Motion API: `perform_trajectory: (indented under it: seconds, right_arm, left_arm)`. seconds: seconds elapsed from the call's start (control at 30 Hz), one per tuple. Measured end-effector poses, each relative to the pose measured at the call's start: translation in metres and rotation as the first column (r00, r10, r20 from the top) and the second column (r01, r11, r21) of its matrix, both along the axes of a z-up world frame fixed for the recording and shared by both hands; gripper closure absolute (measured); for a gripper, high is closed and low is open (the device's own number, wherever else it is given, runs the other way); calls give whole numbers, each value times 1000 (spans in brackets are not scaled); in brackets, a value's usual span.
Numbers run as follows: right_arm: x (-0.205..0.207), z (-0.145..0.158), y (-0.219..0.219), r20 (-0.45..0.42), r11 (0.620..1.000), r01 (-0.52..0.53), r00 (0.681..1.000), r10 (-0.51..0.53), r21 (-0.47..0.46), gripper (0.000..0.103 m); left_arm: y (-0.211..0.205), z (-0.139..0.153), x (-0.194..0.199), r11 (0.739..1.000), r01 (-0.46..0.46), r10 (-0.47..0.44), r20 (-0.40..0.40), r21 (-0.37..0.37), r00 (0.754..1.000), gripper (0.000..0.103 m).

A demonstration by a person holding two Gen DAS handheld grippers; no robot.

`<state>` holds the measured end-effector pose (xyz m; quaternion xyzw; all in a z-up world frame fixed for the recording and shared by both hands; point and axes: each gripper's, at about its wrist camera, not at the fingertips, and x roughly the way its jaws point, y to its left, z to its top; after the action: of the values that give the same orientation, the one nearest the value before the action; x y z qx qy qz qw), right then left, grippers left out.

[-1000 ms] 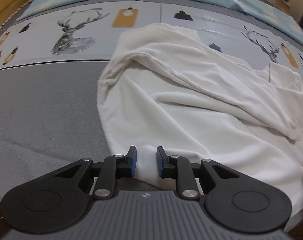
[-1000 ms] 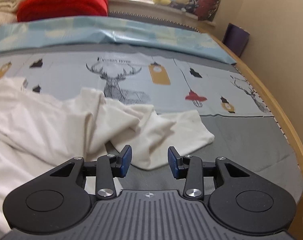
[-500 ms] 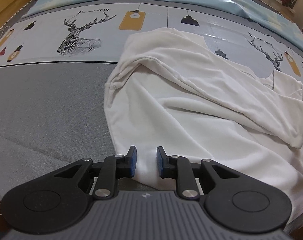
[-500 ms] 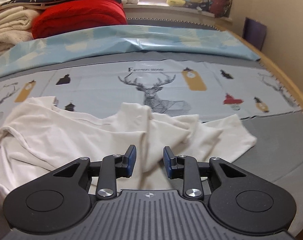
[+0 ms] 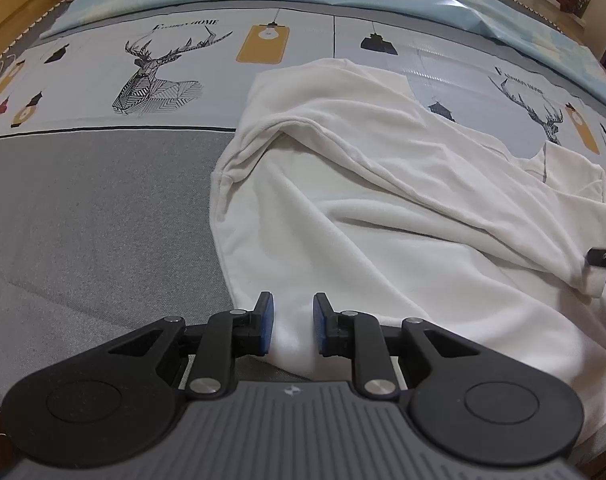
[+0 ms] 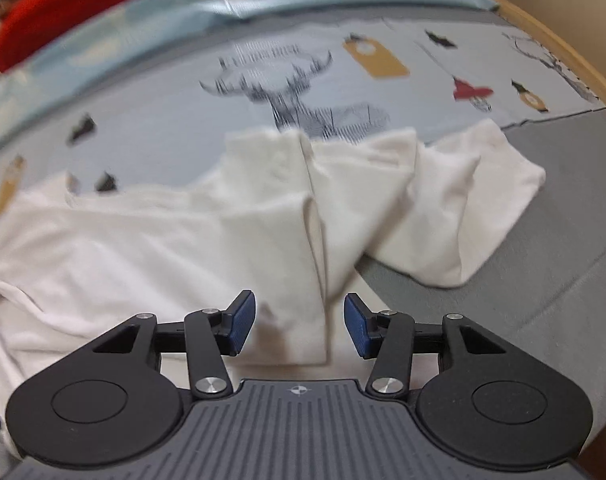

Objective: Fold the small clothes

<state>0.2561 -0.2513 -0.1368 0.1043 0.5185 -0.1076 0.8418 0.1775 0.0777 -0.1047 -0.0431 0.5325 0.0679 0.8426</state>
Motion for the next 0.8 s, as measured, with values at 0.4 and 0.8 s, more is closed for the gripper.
perform_trajectory:
  seconds: [0.4, 0.8]
  right_arm:
    - [3, -5, 24, -29, 995, -89, 996, 88, -46, 99]
    - [-26, 77, 27, 369, 966, -254, 904, 217, 54, 100]
  left_arm:
    - [-1, 6, 5, 999, 3, -2, 29, -37, 1000, 80]
    - [-25, 20, 2, 982, 120, -100, 135, -148, 986, 80]
